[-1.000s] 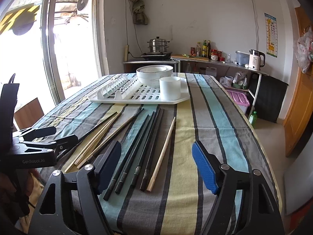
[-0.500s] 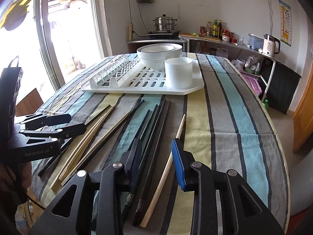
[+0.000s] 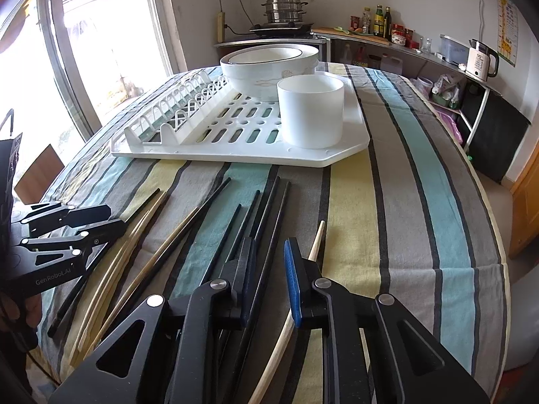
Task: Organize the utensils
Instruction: 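Lower the right tool and grasp a black chopstick while the left tool grasps another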
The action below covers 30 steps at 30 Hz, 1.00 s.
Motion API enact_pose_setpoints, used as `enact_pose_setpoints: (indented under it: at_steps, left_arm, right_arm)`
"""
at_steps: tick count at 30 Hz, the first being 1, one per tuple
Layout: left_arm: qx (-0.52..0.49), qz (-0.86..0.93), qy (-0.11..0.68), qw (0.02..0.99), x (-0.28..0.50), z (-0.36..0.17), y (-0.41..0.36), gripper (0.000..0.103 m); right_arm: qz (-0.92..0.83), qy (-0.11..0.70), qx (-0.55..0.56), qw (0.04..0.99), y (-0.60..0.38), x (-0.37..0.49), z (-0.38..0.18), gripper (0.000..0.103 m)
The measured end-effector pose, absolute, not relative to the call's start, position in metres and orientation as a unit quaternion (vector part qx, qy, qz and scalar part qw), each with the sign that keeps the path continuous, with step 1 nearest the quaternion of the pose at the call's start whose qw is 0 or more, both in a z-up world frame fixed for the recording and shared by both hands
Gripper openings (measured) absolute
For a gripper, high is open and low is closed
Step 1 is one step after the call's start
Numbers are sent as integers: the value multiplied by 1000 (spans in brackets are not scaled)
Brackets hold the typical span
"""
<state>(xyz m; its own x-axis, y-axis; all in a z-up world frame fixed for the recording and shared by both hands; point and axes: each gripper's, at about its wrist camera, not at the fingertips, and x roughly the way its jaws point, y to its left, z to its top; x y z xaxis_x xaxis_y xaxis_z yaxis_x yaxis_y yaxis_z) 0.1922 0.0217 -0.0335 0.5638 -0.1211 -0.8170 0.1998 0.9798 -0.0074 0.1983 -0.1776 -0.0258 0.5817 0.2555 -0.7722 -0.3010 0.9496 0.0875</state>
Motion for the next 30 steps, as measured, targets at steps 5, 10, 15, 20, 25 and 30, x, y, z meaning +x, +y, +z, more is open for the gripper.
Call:
enact_pose_setpoints:
  at_steps: [5, 10, 15, 20, 25, 30]
  left_arm:
    - [57, -92, 462, 880, 200, -35, 18, 33]
    - [78, -97, 464, 877, 204, -35, 12, 31]
    - [83, -109, 469, 872, 209, -35, 8, 23]
    - [88, -116, 470, 871, 212, -35, 3, 7]
    - [85, -120, 471, 870, 212, -35, 3, 5]
    - [69, -118, 467, 874, 210, -28, 11, 5]
  right_arm:
    - [154, 446, -36, 881, -173, 210, -30, 15]
    - [142, 462, -51, 874, -169, 221, -35, 13]
    - [138, 474, -59, 868, -167, 228, -38, 9]
    - [144, 477, -57, 865, -167, 230, -37, 7]
    - [161, 470, -41, 867, -169, 225, -31, 6]
    - [170, 452, -23, 875, -175, 218, -16, 6]
